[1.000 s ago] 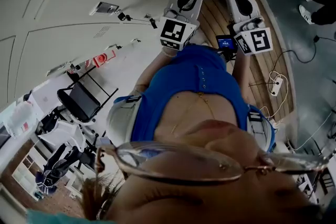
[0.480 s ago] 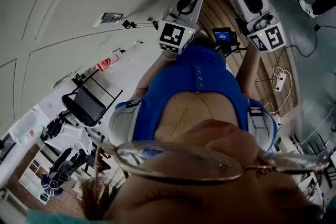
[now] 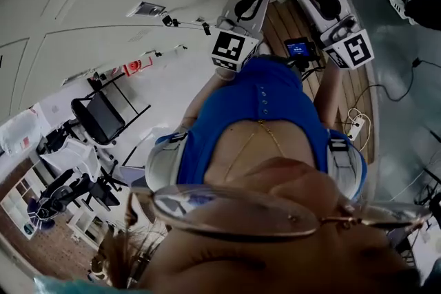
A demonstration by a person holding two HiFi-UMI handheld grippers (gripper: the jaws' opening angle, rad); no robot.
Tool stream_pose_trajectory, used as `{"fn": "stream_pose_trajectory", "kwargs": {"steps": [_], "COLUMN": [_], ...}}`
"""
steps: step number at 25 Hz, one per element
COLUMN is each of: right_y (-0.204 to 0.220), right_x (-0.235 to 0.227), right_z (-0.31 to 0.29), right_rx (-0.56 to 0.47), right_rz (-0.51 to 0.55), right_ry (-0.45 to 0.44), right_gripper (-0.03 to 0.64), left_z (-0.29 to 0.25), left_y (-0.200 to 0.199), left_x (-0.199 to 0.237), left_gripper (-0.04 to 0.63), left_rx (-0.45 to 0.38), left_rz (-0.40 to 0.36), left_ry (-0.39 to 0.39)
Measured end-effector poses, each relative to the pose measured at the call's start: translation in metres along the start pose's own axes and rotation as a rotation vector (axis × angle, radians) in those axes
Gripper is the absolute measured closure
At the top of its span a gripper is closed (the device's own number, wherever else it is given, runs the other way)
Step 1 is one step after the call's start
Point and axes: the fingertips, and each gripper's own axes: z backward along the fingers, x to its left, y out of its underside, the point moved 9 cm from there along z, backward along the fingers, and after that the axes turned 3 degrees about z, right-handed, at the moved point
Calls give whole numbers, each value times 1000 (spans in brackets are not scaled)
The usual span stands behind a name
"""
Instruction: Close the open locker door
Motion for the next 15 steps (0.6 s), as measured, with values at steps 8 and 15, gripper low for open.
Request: {"fn": "stream_pose_trajectory", "kwargs": {"steps": [8, 15], "right_y": [5, 8], "right_x": [-9, -15], "right_z": [-17, -28], "right_rx": [-26, -44], "right_rz": [-33, -68], "right_ry": [-93, -155], "right_gripper": [509, 515], "left_z": [7, 11], "left_y": [2, 0], "left_x": [3, 4], "left_gripper": [601, 601], "left_rx": [-9, -37], "left_rz": [15, 29], "left_ry": [-107, -165]}}
